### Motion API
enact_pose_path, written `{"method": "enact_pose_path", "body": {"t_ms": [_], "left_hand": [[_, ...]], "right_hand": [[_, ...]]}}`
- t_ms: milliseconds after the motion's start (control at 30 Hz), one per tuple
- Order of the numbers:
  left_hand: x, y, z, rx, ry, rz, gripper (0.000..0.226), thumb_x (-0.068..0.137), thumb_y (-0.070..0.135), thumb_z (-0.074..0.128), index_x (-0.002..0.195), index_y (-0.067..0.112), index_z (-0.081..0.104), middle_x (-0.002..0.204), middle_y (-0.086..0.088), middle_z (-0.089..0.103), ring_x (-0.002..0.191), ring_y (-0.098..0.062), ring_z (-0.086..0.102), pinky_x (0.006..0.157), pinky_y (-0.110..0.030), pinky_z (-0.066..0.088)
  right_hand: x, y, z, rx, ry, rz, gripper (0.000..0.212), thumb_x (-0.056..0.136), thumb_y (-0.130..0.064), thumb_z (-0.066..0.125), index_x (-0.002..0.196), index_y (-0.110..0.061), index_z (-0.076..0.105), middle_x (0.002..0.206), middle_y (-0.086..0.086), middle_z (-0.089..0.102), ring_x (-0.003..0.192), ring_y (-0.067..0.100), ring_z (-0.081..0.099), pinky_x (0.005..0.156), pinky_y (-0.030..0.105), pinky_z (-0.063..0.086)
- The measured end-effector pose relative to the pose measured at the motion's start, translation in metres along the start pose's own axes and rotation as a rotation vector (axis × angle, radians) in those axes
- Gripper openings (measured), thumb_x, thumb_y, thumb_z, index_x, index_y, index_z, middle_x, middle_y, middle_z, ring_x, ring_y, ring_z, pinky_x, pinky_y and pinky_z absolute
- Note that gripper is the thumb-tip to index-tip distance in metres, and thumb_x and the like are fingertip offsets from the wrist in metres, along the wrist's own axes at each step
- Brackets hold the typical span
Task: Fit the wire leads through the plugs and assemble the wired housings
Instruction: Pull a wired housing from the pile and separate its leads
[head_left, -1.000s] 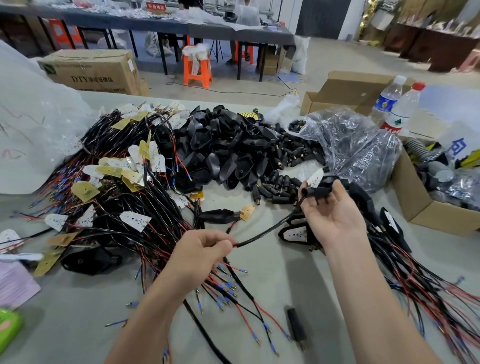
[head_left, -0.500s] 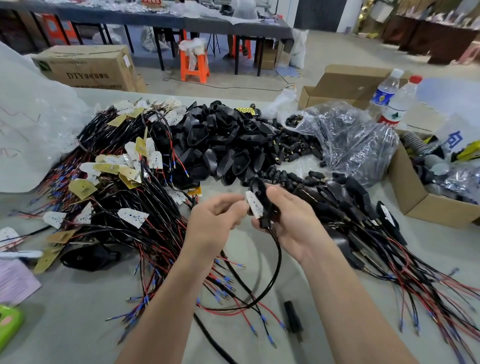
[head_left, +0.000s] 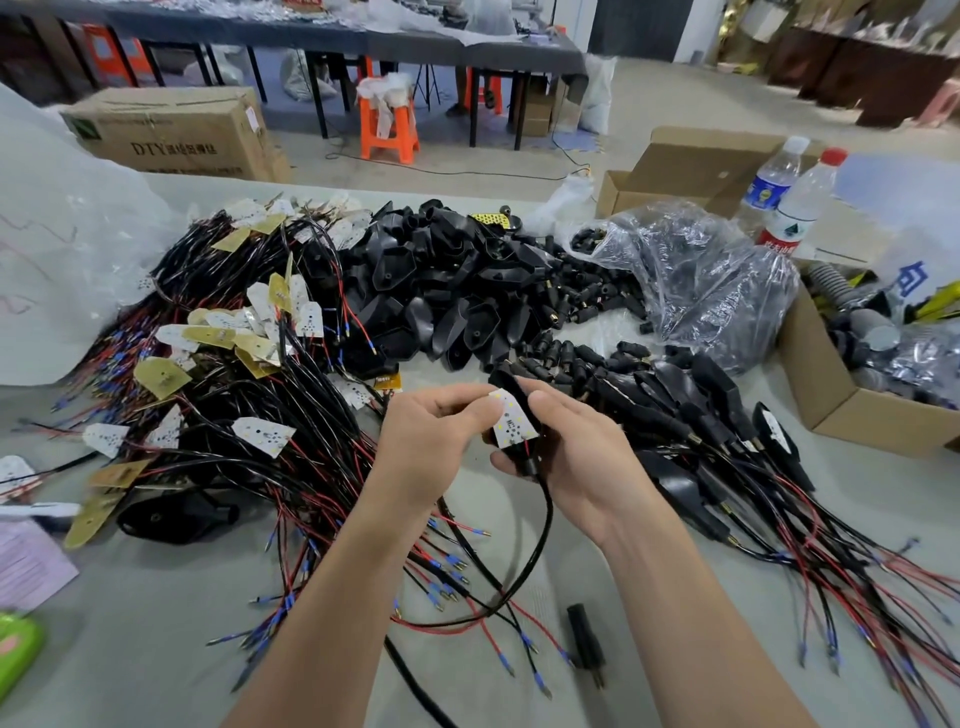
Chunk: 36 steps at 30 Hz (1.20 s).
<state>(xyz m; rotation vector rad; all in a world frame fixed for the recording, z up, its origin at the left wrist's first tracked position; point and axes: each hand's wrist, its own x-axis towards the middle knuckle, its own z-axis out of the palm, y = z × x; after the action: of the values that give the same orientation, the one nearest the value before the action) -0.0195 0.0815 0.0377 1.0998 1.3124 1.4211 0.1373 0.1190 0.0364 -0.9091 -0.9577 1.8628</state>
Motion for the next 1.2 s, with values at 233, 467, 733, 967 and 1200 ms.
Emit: {"method": "enact_pose_path", "body": {"t_ms": [233, 467, 733, 967, 1200], "left_hand": [[-0.006, -0.012, 0.011, 0.255, 0.367, 0.211, 0.029, 0.073, 0.031, 0.086, 0.093, 0.048, 0.074, 0.093, 0.02, 0.06, 0.083, -0.014, 0.063, 0.067, -0.022, 0.054], [0.0, -0.008, 0.01, -0.023, -0.041, -0.071, 0.029, 0.095, 0.006, 0.066, 0.115, 0.026, 0.073, 0.099, 0.002, 0.079, 0.082, -0.006, 0.069, 0.063, -0.018, 0.052], [-0.013, -0.014, 0.017, -0.055, -0.245, -0.204, 0.033, 0.096, 0.024, 0.066, 0.128, 0.032, 0.066, 0.115, 0.002, 0.075, 0.101, -0.01, 0.071, 0.088, -0.03, 0.058], [-0.033, -0.025, 0.008, 0.111, -0.52, -0.328, 0.02, 0.097, 0.02, 0.061, 0.111, 0.026, 0.074, 0.082, -0.004, 0.075, 0.064, -0.014, 0.062, 0.067, -0.026, 0.051], [-0.021, -0.027, -0.032, 0.385, -0.245, -0.201, 0.021, 0.097, 0.02, 0.067, 0.089, 0.033, 0.082, 0.066, 0.003, 0.072, 0.058, -0.003, 0.055, 0.063, -0.026, 0.045]], "right_hand": [[-0.003, 0.002, -0.005, -0.08, -0.195, 0.021, 0.026, 0.095, -0.02, 0.061, 0.114, -0.024, 0.078, 0.109, 0.003, 0.077, 0.095, 0.028, 0.075, 0.071, 0.036, 0.059], [-0.002, -0.001, -0.001, -0.23, -0.219, -0.006, 0.044, 0.095, 0.007, 0.05, 0.121, -0.02, 0.073, 0.106, 0.008, 0.073, 0.093, 0.026, 0.072, 0.078, 0.033, 0.06], [0.005, -0.009, 0.019, 0.159, 0.162, -0.179, 0.034, 0.095, 0.015, 0.046, 0.118, -0.003, 0.063, 0.099, 0.019, 0.072, 0.084, 0.025, 0.07, 0.076, 0.032, 0.061], [0.002, -0.068, -0.026, 0.55, 0.376, -0.35, 0.039, 0.097, 0.012, 0.045, 0.129, -0.006, 0.058, 0.116, 0.02, 0.072, 0.107, 0.025, 0.068, 0.087, 0.033, 0.058], [-0.026, -0.064, -0.084, 0.224, 0.543, -0.294, 0.024, 0.092, 0.017, 0.042, 0.102, -0.001, 0.055, 0.088, 0.019, 0.066, 0.082, 0.029, 0.069, 0.074, 0.039, 0.063]]}}
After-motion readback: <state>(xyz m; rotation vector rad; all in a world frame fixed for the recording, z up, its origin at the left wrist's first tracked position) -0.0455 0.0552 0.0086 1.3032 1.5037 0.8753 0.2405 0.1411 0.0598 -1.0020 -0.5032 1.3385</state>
